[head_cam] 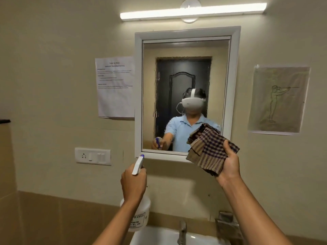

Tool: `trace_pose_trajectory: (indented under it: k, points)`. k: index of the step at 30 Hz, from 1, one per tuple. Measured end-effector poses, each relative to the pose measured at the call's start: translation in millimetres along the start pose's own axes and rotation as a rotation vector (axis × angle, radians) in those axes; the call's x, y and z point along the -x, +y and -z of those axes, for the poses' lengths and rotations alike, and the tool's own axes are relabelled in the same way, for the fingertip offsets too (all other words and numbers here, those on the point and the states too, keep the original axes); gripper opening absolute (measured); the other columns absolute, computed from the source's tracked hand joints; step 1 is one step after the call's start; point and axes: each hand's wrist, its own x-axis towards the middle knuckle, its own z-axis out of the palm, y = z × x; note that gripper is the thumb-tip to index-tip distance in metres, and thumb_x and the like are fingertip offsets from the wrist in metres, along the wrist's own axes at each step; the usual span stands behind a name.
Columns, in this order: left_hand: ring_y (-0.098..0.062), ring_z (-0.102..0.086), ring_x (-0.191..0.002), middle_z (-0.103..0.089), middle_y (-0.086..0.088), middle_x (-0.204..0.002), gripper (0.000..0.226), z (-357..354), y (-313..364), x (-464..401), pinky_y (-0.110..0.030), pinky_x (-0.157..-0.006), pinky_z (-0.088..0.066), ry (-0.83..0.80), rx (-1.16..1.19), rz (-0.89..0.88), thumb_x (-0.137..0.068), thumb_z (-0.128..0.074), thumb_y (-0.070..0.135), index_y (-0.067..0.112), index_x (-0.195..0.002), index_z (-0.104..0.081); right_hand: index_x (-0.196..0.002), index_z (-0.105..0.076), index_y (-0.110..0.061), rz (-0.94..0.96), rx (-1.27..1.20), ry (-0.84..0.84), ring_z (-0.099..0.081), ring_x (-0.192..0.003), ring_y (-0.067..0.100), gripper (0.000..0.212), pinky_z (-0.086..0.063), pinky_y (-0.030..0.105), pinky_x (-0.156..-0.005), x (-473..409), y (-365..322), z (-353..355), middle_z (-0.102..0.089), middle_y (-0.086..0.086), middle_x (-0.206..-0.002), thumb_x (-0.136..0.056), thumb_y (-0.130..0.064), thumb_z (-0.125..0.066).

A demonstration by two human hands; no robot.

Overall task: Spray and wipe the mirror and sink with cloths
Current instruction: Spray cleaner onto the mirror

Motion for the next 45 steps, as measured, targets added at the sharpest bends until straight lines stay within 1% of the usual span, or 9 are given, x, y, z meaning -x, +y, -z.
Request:
trace_pose_trajectory:
  k: [5, 10, 16, 22, 29, 34, 38, 42, 45]
  points:
    - [-0.036, -0.058, -0.056, -0.057, -0.013, -0.06, 0.016, -30, -14, 18, -0.052, -0.05, -0.051, -0.111, 0.022, -0.057, -0.087, -0.055, 0.01, 0.015, -0.072, -0.057, -0.112, -0.071, -0.012, 0.046, 0.007, 0.072, -0.073, -0.093, 0.025, 0.042, -0.054, 0.044, -0.085, 7, -8, 16, -0.074, 0.01, -0.111, -0.1, -0.043, -0.047]
    - [-0.036, -0.055, -0.057, -0.055, -0.009, -0.059, 0.011, -70, 10, 36, -0.051, -0.05, -0.048, -0.223, 0.072, -0.109, -0.081, -0.05, 0.019, 0.014, -0.071, -0.055, -0.087, -0.082, -0.015, 0.106, -0.009, 0.13, -0.074, -0.092, 0.023, 0.048, -0.056, 0.043, -0.088, 16, -29, 35, -0.076, 0.008, -0.107, -0.101, -0.041, -0.044]
    - [-0.024, -0.054, -0.053, -0.055, -0.002, -0.058, 0.02, -108, 50, 54, -0.043, -0.049, -0.05, -0.265, 0.117, -0.109, -0.086, -0.054, 0.009, 0.017, -0.067, -0.054, -0.119, -0.068, -0.012, 0.169, 0.033, 0.21, -0.065, -0.115, 0.03, 0.042, -0.046, 0.05, -0.105, 25, -62, 66, -0.071, 0.011, -0.121, -0.098, -0.044, -0.05]
    - [-0.021, -0.056, -0.058, -0.057, -0.001, -0.062, 0.016, -142, 71, 77, -0.033, -0.047, -0.043, -0.356, 0.105, -0.149, -0.088, -0.053, 0.009, 0.016, -0.075, -0.06, -0.127, -0.064, -0.012, 0.186, 0.059, 0.262, -0.063, -0.117, 0.032, 0.047, -0.048, 0.05, -0.101, 29, -86, 91, -0.068, 0.012, -0.125, -0.098, -0.046, -0.051]
    - [-0.025, -0.048, -0.055, -0.054, -0.005, -0.058, 0.017, -160, 70, 96, -0.038, -0.049, -0.038, -0.361, 0.082, -0.138, -0.084, -0.053, 0.008, 0.014, -0.068, -0.054, -0.125, -0.065, -0.012, 0.168, 0.069, 0.291, -0.065, -0.112, 0.031, 0.046, -0.053, 0.046, -0.091, 27, -92, 106, -0.07, 0.011, -0.121, -0.098, -0.046, -0.051]
    - [-0.028, -0.051, -0.054, -0.055, -0.01, -0.059, 0.016, -153, 42, 87, -0.039, -0.049, -0.043, -0.257, 0.12, -0.094, -0.086, -0.054, 0.011, 0.014, -0.07, -0.056, -0.118, -0.067, -0.013, 0.107, 0.059, 0.294, -0.065, -0.11, 0.031, 0.042, -0.05, 0.048, -0.097, 25, -75, 108, -0.072, 0.01, -0.115, -0.098, -0.046, -0.051]
    - [-0.032, -0.055, -0.055, -0.055, -0.004, -0.059, 0.01, -137, 20, 75, -0.052, -0.051, -0.052, -0.188, 0.124, -0.096, -0.083, -0.051, 0.02, 0.022, -0.074, -0.055, -0.119, -0.067, -0.013, 0.051, 0.06, 0.296, -0.066, -0.106, 0.03, 0.042, -0.048, 0.05, -0.101, 26, -50, 105, -0.071, 0.011, -0.118, -0.097, -0.046, -0.052]
    - [-0.036, -0.054, -0.054, -0.054, -0.007, -0.058, 0.012, -114, 1, 69, -0.052, -0.05, -0.051, -0.195, 0.149, -0.056, -0.084, -0.054, 0.018, 0.022, -0.073, -0.057, -0.12, -0.067, -0.011, 0.005, 0.039, 0.301, -0.064, -0.112, 0.033, 0.043, -0.048, 0.051, -0.102, 33, -21, 99, -0.07, 0.012, -0.121, -0.096, -0.045, -0.054]
    - [-0.038, -0.056, -0.053, -0.058, -0.013, -0.061, 0.018, -96, -12, 73, -0.038, -0.047, -0.048, -0.248, 0.187, 0.001, -0.089, -0.059, 0.008, 0.018, -0.074, -0.06, -0.124, -0.065, -0.01, -0.016, 0.009, 0.312, -0.062, -0.116, 0.035, 0.047, -0.045, 0.053, -0.105, 43, 0, 97, -0.069, 0.014, -0.123, -0.095, -0.045, -0.055]
